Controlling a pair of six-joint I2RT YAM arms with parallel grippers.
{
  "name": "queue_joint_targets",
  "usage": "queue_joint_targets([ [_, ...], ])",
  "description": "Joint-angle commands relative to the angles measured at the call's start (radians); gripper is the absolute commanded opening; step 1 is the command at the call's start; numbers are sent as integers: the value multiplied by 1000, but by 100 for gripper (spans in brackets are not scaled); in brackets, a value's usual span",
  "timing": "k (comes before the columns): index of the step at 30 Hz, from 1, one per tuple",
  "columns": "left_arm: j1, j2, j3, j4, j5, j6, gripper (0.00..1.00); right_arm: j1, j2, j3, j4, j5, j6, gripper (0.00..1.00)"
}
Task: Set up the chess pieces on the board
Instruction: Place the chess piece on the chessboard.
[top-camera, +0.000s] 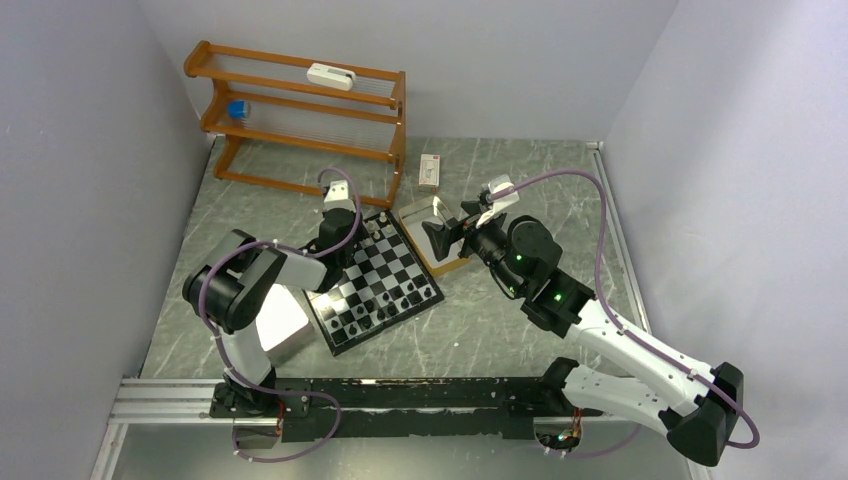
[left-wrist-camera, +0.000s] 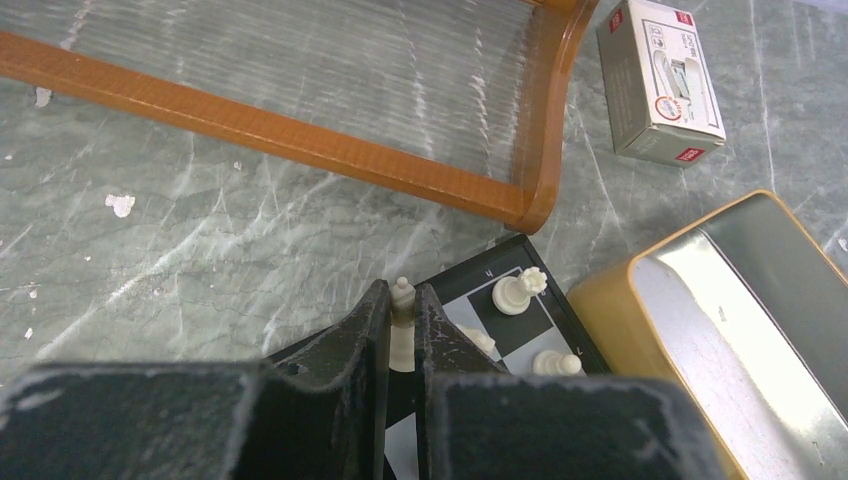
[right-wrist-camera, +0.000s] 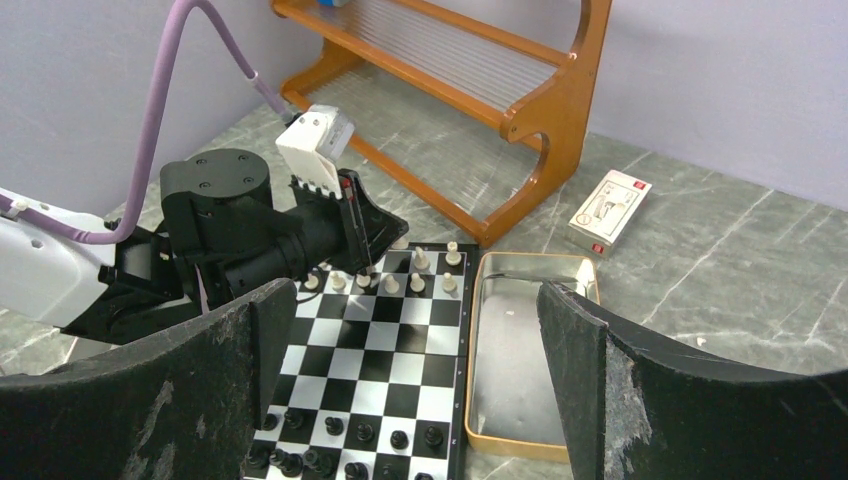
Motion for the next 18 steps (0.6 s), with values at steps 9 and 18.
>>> queue_joint_targets([
  [9, 4, -6, 37, -93, -12, -13, 5, 5, -4, -5, 38, 11, 3, 95],
  [18, 4, -7, 29, -67, 7, 11, 5, 5, -8, -8, 40, 8, 3, 95],
])
